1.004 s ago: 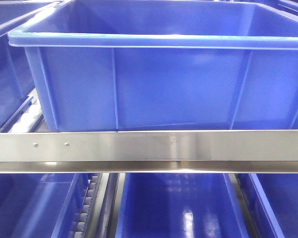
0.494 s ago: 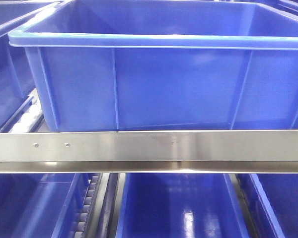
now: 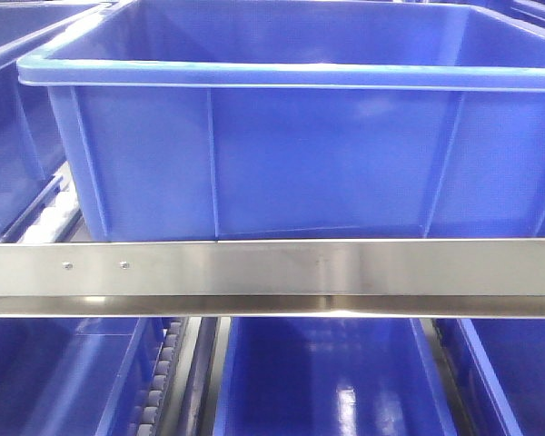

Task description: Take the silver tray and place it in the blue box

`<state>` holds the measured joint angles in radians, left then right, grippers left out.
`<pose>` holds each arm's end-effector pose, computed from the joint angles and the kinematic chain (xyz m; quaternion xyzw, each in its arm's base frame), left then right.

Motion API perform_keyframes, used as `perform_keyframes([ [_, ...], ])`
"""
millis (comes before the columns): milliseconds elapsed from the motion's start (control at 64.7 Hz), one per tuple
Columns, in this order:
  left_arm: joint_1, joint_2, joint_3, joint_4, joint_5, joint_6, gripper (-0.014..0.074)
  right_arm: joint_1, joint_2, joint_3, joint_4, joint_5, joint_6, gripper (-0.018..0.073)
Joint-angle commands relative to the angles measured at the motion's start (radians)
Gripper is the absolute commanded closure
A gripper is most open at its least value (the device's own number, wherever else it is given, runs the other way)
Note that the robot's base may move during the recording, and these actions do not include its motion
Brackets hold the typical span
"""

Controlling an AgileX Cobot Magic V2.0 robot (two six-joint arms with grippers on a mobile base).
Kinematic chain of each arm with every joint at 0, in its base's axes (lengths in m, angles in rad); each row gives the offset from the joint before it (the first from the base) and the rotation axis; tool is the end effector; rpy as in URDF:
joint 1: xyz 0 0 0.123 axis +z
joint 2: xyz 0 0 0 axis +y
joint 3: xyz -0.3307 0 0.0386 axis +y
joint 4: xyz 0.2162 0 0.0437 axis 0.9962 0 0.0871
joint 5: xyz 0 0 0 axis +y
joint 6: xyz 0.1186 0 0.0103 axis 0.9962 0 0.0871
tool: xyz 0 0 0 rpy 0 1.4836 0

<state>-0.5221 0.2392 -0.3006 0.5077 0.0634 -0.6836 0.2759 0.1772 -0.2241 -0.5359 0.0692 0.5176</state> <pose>0.0187 -0.0065 0.3067 0.1045 0.6653 -0.2433 0.6981 0.0145 -0.0003 0.2819 -0.0865 0.6747 0.0826 0.7283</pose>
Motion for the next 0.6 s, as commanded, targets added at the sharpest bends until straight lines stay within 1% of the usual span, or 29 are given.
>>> perform_keyframes([
  [0, -0.006, 0.007, -0.026, 0.008, -0.078, 0.004, 0.0689, -0.095, -0.029, 0.033, 0.196, -0.083, -0.216, 0.051],
  [46, -0.006, 0.007, -0.026, 0.008, -0.078, 0.004, 0.0689, -0.162, -0.051, 0.076, 0.319, -0.113, -0.34, 0.051],
  [77, -0.006, 0.007, -0.026, 0.008, -0.078, 0.004, 0.0689, -0.199, -0.062, 0.102, 0.383, -0.136, -0.4, 0.051],
  [108, -0.006, 0.007, -0.026, 0.008, -0.078, 0.004, 0.0689, -0.23, -0.071, 0.13, 0.427, -0.158, -0.438, 0.051],
  [139, -0.006, 0.007, -0.026, 0.008, -0.078, 0.004, 0.0689, -0.256, -0.081, 0.158, 0.45, -0.18, -0.448, 0.051],
  [201, -0.006, 0.007, -0.026, 0.008, -0.078, 0.004, 0.0689, -0.288, -0.109, 0.207, 0.456, -0.221, -0.448, 0.051],
  [263, -0.006, 0.007, -0.026, 0.008, -0.078, 0.004, 0.0689, -0.299, -0.153, 0.245, 0.456, -0.242, -0.446, 0.051],
  [355, -0.006, 0.007, -0.026, 0.008, -0.078, 0.004, 0.0689, -0.299, -0.212, 0.257, 0.456, -0.21, -0.442, 0.051],
  [587, -0.006, 0.011, -0.026, 0.008, -0.078, 0.004, 0.0689, -0.299, -0.207, 0.257, 0.456, -0.205, -0.431, 0.051],
])
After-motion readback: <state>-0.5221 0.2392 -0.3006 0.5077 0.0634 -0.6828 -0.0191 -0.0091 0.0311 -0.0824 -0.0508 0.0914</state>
